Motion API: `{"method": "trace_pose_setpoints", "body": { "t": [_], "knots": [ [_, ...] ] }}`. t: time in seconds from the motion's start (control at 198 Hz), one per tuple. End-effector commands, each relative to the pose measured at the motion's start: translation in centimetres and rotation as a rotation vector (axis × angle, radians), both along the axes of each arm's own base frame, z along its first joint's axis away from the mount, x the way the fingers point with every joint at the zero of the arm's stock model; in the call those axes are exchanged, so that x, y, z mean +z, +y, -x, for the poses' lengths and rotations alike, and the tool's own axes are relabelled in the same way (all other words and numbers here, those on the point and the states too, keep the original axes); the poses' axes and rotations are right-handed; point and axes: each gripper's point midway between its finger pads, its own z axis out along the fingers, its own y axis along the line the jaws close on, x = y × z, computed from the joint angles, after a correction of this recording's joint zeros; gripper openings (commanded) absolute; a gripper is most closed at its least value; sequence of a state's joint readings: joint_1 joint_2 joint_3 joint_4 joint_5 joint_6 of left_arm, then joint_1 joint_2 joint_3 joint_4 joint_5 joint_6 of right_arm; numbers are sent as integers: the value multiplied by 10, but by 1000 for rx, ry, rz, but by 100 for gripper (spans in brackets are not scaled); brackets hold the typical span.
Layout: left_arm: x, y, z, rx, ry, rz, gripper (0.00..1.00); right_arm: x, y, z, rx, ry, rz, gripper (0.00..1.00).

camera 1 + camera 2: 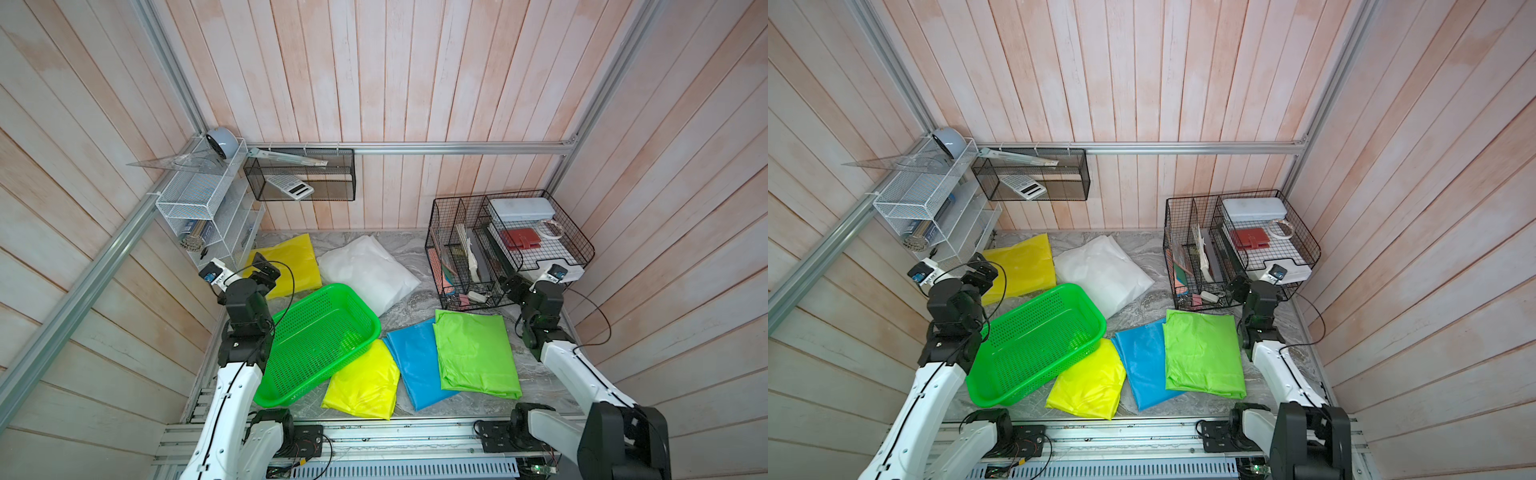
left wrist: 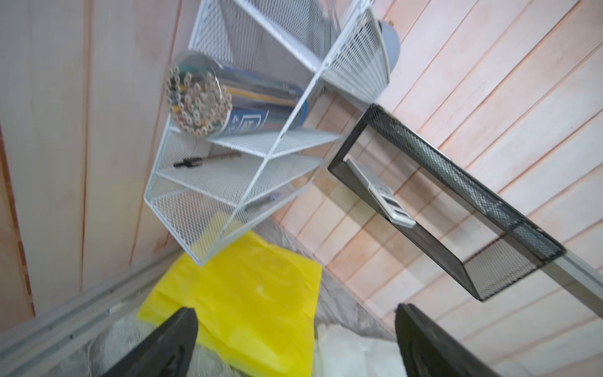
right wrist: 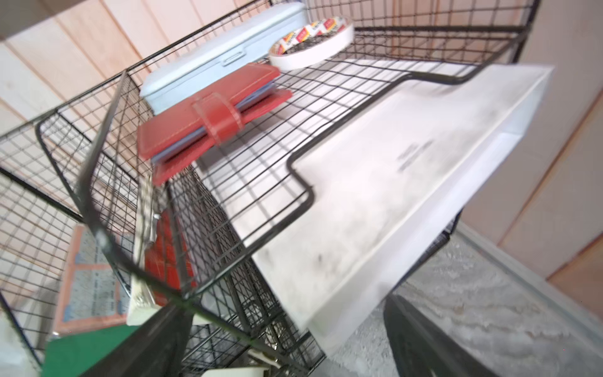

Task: Put the folded raincoat in the basket
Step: Pick up the basket from the center of the board.

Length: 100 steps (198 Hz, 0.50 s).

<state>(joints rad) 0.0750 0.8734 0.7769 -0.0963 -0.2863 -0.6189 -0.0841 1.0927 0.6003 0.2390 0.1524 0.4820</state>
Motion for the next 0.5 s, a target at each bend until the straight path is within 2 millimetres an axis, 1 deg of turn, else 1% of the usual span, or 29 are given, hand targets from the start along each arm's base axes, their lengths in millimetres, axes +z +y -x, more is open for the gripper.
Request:
{"method": "trace_pose_setpoints", "body": {
  "t": [0.0, 0.071, 0.121, 0.167, 0.247, 0.353, 0.464, 0.5],
  "knots": [
    [-96, -54, 27, -243, 429, 276, 100, -1, 34, 15, 119, 148, -249, 98],
    [-112, -65, 42, -281, 542, 331, 100, 1, 51, 25, 186, 204, -270, 97],
    [-120, -70, 52, -297, 609, 345, 95, 6, 60, 33, 207, 239, -236, 96],
    [-122, -71, 58, -300, 644, 351, 94, 11, 67, 40, 224, 259, -210, 96],
    [-123, -69, 68, -278, 689, 359, 94, 16, 87, 50, 312, 292, -196, 95],
    [-119, -72, 76, -276, 697, 381, 95, 10, 118, 69, 455, 371, -195, 92],
    [-121, -79, 85, -297, 711, 417, 94, -2, 136, 96, 554, 450, -146, 92],
    [-122, -84, 85, -321, 708, 437, 92, -6, 141, 104, 583, 468, -132, 92]
  ]
}}
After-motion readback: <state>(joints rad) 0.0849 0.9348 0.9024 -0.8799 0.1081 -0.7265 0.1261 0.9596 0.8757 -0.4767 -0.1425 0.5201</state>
